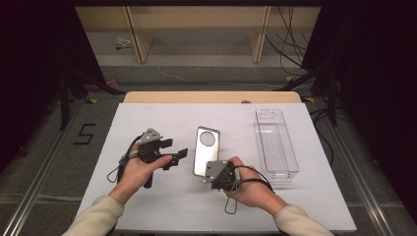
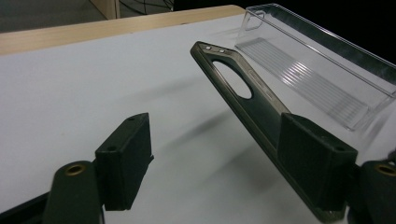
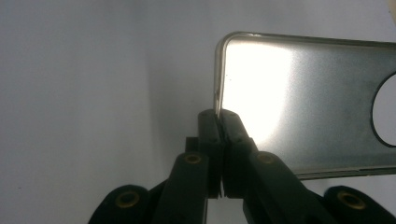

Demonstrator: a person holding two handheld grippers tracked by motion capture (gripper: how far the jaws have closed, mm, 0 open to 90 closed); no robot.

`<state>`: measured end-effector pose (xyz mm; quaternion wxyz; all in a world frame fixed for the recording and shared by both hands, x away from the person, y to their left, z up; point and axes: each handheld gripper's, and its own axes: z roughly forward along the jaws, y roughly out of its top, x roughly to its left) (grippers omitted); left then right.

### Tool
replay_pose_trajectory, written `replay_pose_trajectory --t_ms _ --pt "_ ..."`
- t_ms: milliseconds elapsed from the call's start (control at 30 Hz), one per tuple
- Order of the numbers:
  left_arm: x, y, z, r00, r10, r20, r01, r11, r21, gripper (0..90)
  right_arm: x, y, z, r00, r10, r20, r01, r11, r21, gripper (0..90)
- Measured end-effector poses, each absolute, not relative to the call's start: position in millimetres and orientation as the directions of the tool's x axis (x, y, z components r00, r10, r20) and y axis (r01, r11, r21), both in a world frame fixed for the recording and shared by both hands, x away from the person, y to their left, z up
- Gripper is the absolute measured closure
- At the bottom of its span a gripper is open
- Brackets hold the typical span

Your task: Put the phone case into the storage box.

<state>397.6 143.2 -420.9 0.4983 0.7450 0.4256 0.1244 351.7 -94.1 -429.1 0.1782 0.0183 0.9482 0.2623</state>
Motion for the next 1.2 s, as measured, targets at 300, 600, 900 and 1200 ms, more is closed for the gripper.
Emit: replay_pose_trajectory --t_ms 300,600,900,1200 --pt "432 115 -405 0.588 0.773 -0.238 0.555 -0.171 0.814 40.3 351 -93 -428 -0.932 0.129 -0.338 -0.065 0.859 0.507 89.0" --pt "454 98 -408 0.544 0.775 -0.322 0.652 -0.148 0.744 52.6 349 -91 -428 -0.933 0.123 -0.339 -0.071 0.86 0.506 89.0" --pt "460 94 -406 0.49 0.799 -0.35 0.7 -0.122 0.703 60.2 350 -92 -427 -0.928 0.115 -0.355 -0.086 0.859 0.505 89.0" --pt "460 97 -410 0.482 0.791 -0.377 0.711 -0.102 0.696 66.6 349 -90 -428 -0.929 0.112 -0.352 -0.089 0.858 0.507 89.0"
